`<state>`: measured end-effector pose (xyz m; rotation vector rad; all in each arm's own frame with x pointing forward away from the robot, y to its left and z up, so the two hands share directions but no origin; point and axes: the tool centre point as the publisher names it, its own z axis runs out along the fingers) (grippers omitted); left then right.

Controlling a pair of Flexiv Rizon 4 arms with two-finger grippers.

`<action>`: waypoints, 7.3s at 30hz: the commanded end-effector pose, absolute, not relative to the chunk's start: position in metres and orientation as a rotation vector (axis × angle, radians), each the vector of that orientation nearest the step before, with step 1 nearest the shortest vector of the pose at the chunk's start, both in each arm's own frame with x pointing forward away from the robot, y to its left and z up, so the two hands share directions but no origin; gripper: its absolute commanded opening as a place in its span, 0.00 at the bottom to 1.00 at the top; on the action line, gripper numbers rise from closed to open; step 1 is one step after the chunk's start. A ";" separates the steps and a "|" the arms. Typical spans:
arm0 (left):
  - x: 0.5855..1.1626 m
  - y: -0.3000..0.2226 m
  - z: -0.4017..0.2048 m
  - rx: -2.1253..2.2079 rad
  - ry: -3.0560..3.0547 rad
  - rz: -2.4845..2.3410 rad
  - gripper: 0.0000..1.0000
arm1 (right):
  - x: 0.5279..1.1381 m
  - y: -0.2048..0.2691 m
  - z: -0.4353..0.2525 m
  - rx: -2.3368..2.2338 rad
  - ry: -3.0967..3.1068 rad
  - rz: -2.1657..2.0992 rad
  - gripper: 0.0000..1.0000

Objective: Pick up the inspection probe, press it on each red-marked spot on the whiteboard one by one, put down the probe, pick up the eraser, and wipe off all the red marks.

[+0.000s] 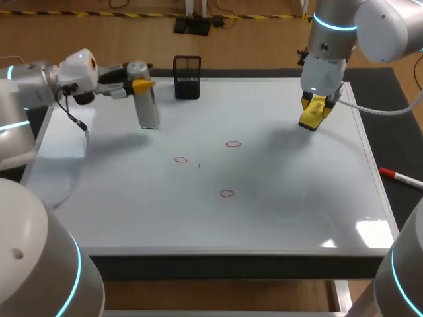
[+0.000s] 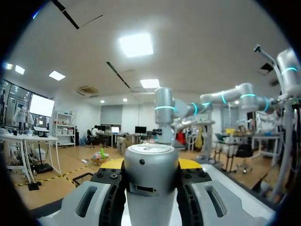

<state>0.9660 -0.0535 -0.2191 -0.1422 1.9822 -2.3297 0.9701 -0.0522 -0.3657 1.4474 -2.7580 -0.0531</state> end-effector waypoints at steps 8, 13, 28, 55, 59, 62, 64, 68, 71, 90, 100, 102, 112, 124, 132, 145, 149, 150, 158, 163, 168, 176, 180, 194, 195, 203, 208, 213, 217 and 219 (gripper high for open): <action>0.936 -0.090 -0.218 -0.126 1.969 -2.356 0.00 | 0.970 -0.053 -0.365 1.450 -2.756 -0.050 0.00; 0.923 -0.099 -0.220 -0.141 1.967 -2.360 0.00 | 0.970 -0.053 -0.365 1.450 -2.756 -0.050 0.00; 0.902 -0.116 -0.226 -0.154 1.927 -2.427 0.00 | 0.970 -0.053 -0.365 1.450 -2.756 -0.050 0.00; 0.890 -0.128 -0.243 -0.110 1.932 -2.415 0.00 | 0.970 -0.053 -0.365 1.450 -2.756 -0.050 0.00; 0.890 -0.128 -0.246 -0.114 1.927 -2.419 0.00 | 0.970 -0.053 -0.365 1.450 -2.756 -0.050 0.00; 0.890 -0.128 -0.248 -0.115 1.925 -2.416 0.00 | 0.970 -0.053 -0.365 1.450 -2.756 -0.050 0.00; 0.890 -0.128 -0.250 -0.116 1.924 -2.418 0.00 | 0.970 -0.053 -0.365 1.450 -2.756 -0.050 0.00; 0.889 -0.128 -0.252 -0.112 1.928 -2.416 0.00 | 0.970 -0.053 -0.365 1.450 -2.756 -0.050 0.00; 0.889 -0.128 -0.253 -0.107 1.925 -2.418 0.00 | 0.970 -0.053 -0.365 1.450 -2.756 -0.050 0.00; 0.888 -0.127 -0.256 -0.065 1.920 -2.420 0.00 | 0.970 -0.053 -0.365 1.450 -2.756 -0.050 0.00; 0.887 -0.127 -0.258 -0.063 1.934 -2.412 0.00 | 0.970 -0.053 -0.365 1.450 -2.756 -0.050 0.00; 0.887 -0.127 -0.258 -0.061 1.936 -2.411 0.00 | 0.970 -0.053 -0.365 1.450 -2.756 -0.050 0.00; 0.885 -0.127 -0.256 -0.053 1.941 -2.406 0.00 | 0.970 -0.053 -0.365 1.450 -2.756 -0.050 0.00; 0.889 -0.120 -0.246 -0.109 1.986 -2.370 0.00 | 0.970 -0.053 -0.365 1.450 -2.756 -0.050 0.00; 0.910 -0.097 -0.231 -0.166 1.983 -2.328 0.00 | 0.970 -0.053 -0.365 1.450 -2.756 -0.050 0.00; 0.958 -0.039 -0.210 -0.219 1.941 -2.257 0.00 | 0.970 -0.053 -0.365 1.450 -2.756 -0.050 0.00; 0.968 -0.024 -0.203 -0.210 1.904 -2.254 0.00 | 0.970 -0.053 -0.365 1.450 -2.756 -0.050 0.00; 0.971 -0.020 -0.201 -0.208 1.897 -2.258 0.00 | 0.970 -0.053 -0.365 1.450 -2.756 -0.050 0.00; 0.993 0.010 -0.194 -0.193 1.876 -2.229 0.00 | 0.970 -0.053 -0.365 1.450 -2.756 -0.050 0.00; 1.004 0.024 -0.195 -0.193 1.854 -2.237 0.00 | 0.970 -0.053 -0.365 1.450 -2.756 -0.050 0.00; 1.010 0.035 -0.197 -0.196 1.850 -2.236 0.00 | 0.970 -0.053 -0.365 1.450 -2.756 -0.050 0.00; 1.011 0.049 -0.197 -0.216 1.820 -2.236 0.00 | 0.970 -0.053 -0.365 1.450 -2.756 -0.050 0.00; 1.011 0.049 -0.197 -0.216 1.820 -2.236 0.00 | 0.970 -0.053 -0.365 1.450 -2.756 -0.050 0.00; 1.011 0.049 -0.197 -0.216 1.820 -2.236 0.00 | 0.962 -0.021 -0.360 1.544 -2.732 -0.023 0.00; 1.011 0.049 -0.197 -0.216 1.820 -2.236 0.00 | 0.960 -0.016 -0.360 1.559 -2.726 -0.023 0.00; 1.011 0.049 -0.197 -0.216 1.820 -2.236 0.00 | 0.937 0.034 -0.363 1.695 -2.645 0.009 0.00; 1.011 0.049 -0.197 -0.216 1.820 -2.236 0.00 | 0.921 0.068 -0.359 1.801 -2.590 -0.002 0.00; 1.011 0.049 -0.197 -0.216 1.820 -2.236 0.00 | 0.906 0.110 -0.348 1.936 -2.518 -0.028 0.00; 1.011 0.049 -0.197 -0.216 1.820 -2.236 0.00 | 0.899 0.146 -0.343 2.024 -2.447 -0.011 0.00; 1.011 0.049 -0.197 -0.216 1.820 -2.236 0.00 | 0.895 0.166 -0.342 2.073 -2.410 -0.021 0.00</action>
